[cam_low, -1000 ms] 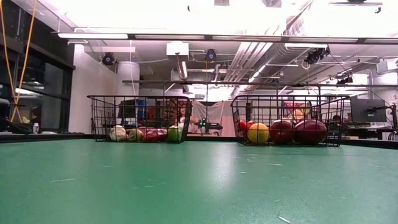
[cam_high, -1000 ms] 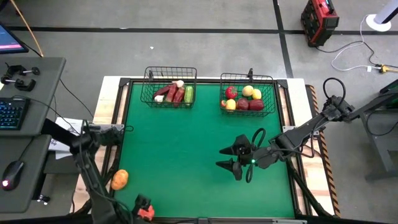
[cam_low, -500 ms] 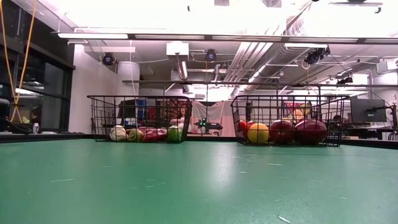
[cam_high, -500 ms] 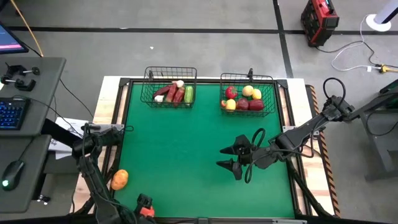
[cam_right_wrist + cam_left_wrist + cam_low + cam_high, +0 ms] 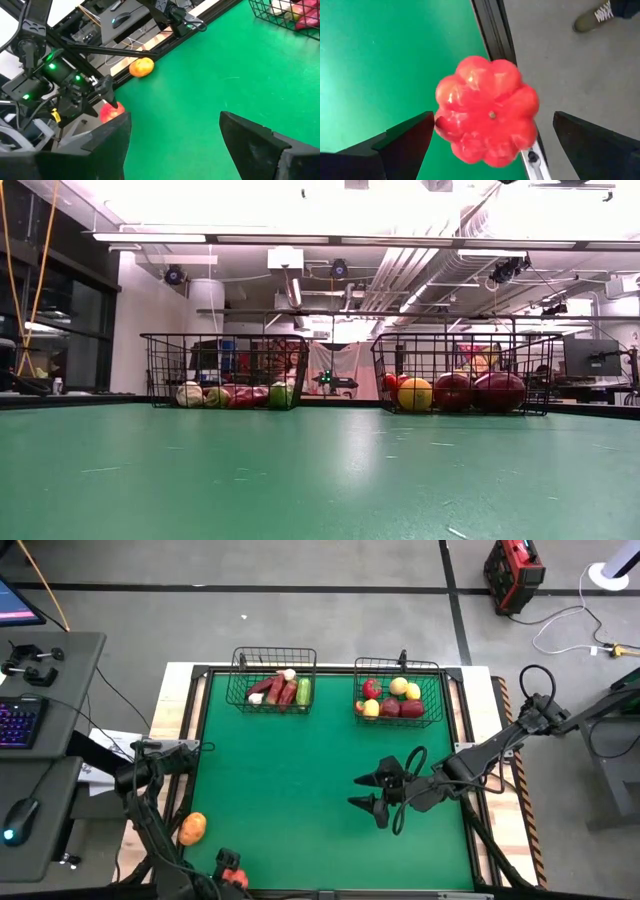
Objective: Sort produce into baskets
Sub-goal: Put the orange pumpkin into the left wire basket
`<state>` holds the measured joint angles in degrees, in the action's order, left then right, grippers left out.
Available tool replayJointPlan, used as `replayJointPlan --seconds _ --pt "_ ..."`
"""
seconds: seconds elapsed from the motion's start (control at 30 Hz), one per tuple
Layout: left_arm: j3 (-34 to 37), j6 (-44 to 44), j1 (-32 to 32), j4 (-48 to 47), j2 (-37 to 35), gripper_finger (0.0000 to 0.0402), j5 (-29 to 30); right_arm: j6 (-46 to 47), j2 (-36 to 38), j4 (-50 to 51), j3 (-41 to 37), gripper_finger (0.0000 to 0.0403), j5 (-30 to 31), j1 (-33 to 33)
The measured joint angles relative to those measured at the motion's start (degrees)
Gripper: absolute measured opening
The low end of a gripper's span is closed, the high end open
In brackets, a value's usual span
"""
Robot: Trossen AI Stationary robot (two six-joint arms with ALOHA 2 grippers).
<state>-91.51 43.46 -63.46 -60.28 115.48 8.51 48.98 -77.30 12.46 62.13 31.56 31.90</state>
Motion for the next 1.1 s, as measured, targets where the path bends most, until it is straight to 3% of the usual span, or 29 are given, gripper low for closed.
replayJointPlan --seconds 0.6,1.1 --pt "8.87 1.42 0.98 7.61 0.02 0.0399 0.99 0.15 0.00 1.15 0.00 0.0296 0.21 -0.02" --pt "9.08 2.97 5.03 7.62 0.02 0.0399 0.67 0.47 0.00 1.49 0.00 0.0296 0.23 -0.02"
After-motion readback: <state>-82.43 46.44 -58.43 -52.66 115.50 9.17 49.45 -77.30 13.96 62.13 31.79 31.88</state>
